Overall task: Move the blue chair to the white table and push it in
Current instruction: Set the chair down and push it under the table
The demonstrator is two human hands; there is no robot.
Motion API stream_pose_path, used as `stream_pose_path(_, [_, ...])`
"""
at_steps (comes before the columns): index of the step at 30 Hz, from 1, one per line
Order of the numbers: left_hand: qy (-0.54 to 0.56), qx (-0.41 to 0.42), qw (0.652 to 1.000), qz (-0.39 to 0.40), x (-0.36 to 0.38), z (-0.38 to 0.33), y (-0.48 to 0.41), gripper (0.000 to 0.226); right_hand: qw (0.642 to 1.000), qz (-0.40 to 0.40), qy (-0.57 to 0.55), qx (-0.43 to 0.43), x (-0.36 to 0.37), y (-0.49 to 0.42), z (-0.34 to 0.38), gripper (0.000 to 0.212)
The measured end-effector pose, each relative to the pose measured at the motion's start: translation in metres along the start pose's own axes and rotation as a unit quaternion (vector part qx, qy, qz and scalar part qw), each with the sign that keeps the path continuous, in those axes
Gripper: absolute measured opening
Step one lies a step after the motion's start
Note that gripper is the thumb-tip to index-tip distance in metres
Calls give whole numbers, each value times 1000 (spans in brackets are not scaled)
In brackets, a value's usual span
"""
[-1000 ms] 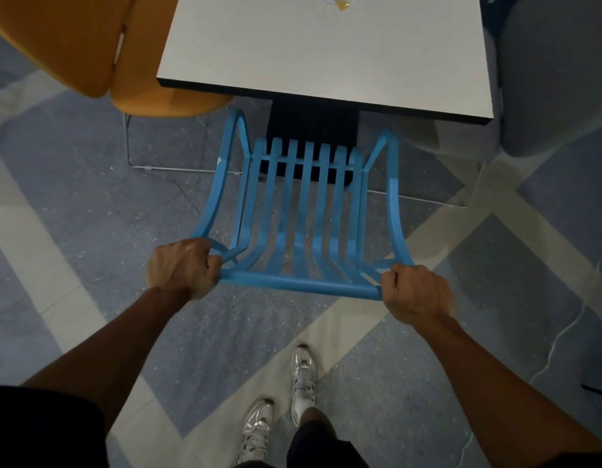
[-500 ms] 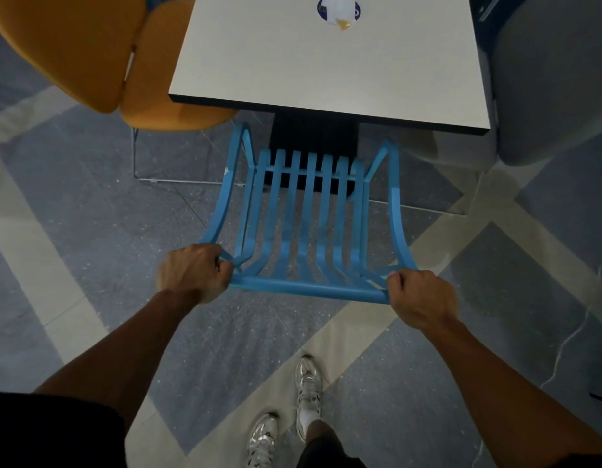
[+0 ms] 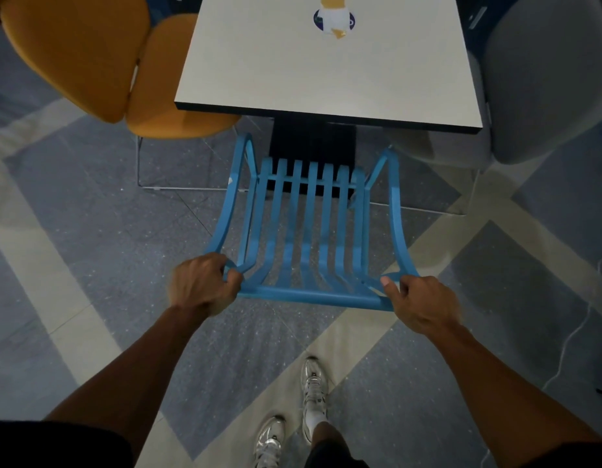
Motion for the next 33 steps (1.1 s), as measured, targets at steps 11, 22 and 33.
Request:
stream_pose_path(11, [-28, -37, 999, 1, 7, 8, -19, 26, 1000, -21, -4, 18, -3, -14, -3, 42])
stream_pose_path(22, [-44, -38, 998, -1, -5, 4, -36, 27, 1000, -28, 10, -1, -14, -31, 2, 38])
stream_pose_path(33, [-24, -37, 999, 1, -3, 5, -35, 25, 998, -56, 22, -9, -12, -29, 2, 34])
Point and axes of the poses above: each hand's wrist, its own y-axis away from the middle knuckle, its own x-axis out of the palm, z = x × y, the point moved 5 cm from there along -y, towards the middle knuckle, and after that the axes turned 14 degrees about z, right-handed, at the moved point
